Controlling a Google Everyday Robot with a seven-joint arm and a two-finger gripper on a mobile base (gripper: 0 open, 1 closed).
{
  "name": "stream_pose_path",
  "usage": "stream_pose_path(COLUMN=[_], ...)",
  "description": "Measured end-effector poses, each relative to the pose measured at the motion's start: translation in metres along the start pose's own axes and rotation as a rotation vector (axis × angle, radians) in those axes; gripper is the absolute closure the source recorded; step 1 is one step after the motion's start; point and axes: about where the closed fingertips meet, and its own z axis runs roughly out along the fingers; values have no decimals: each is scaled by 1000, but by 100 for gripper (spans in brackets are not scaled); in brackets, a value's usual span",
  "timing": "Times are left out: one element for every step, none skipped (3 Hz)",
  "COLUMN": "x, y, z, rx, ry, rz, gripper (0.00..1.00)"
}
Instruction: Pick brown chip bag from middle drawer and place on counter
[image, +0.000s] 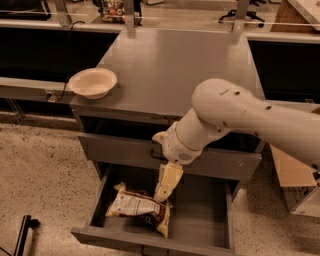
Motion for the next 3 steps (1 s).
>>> stream_pose_path(x=[-2,-3,1], y=[-20,-20,-22], z=[12,12,34], rx=[57,57,66], ry=[-37,-36,-41], rz=[10,9,4], gripper=[0,0,0])
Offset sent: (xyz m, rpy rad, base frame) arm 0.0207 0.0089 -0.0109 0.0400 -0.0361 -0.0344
